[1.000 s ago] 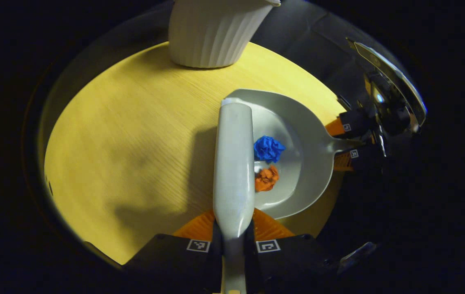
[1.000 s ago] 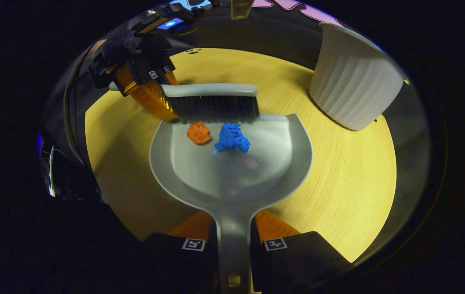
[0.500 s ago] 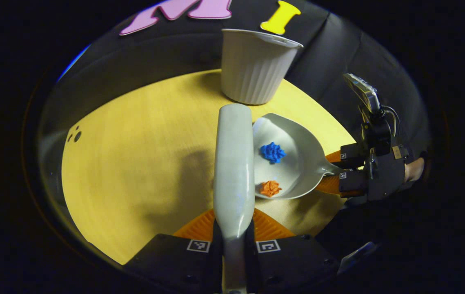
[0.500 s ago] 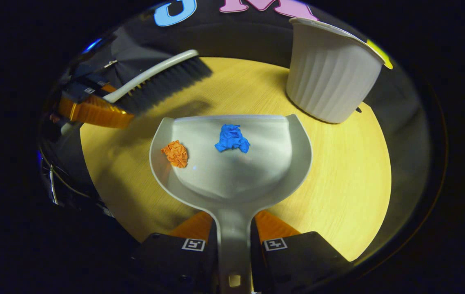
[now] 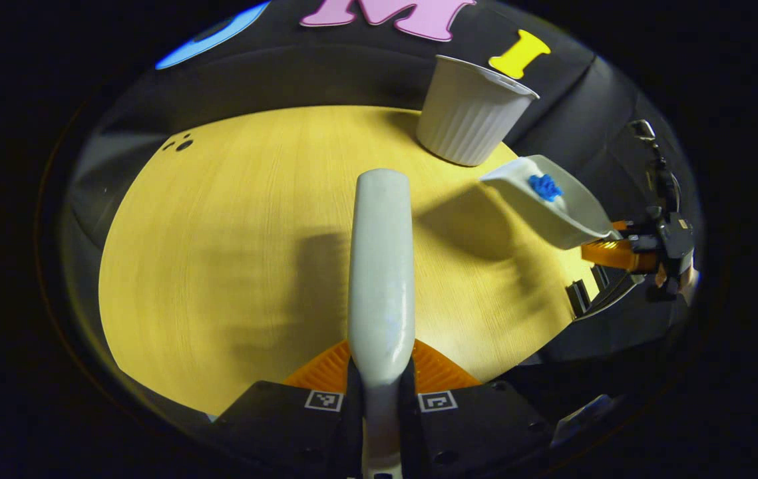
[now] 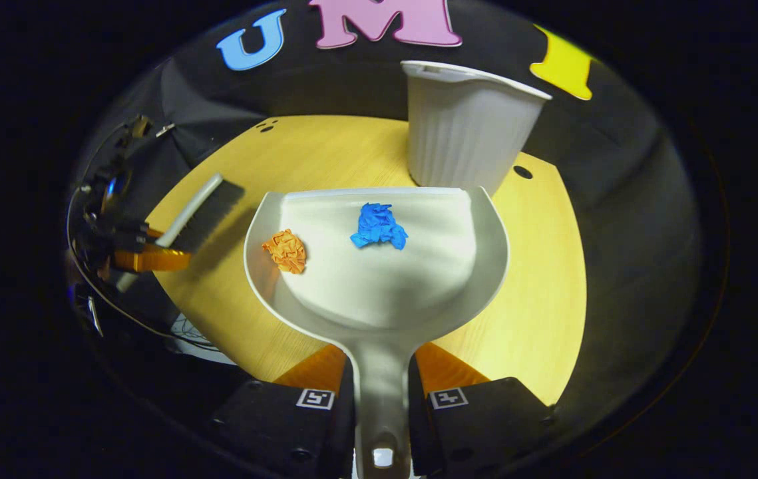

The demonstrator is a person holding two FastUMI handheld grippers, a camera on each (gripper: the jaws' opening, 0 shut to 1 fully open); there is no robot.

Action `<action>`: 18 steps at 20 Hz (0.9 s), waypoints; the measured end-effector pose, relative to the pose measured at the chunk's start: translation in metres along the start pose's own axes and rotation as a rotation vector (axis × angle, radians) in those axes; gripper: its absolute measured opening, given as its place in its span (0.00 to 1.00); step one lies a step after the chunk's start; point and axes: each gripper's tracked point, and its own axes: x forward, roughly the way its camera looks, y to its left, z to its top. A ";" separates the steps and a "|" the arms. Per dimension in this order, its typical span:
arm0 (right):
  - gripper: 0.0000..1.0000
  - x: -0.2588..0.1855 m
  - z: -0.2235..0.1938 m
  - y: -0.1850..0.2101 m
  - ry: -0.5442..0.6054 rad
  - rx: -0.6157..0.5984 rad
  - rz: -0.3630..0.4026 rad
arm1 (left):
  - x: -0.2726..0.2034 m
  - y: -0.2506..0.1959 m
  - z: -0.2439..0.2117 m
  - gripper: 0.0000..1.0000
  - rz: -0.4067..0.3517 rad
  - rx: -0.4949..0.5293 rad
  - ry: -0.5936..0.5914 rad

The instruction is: Pick up the small broom and dustpan from the desktop, sweep the trash into the dustpan with the broom, and then empty the trash into the garbage bin.

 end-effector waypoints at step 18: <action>0.33 0.006 0.003 0.012 -0.152 0.153 -0.020 | -0.017 0.061 -0.026 0.25 0.036 -0.217 -0.081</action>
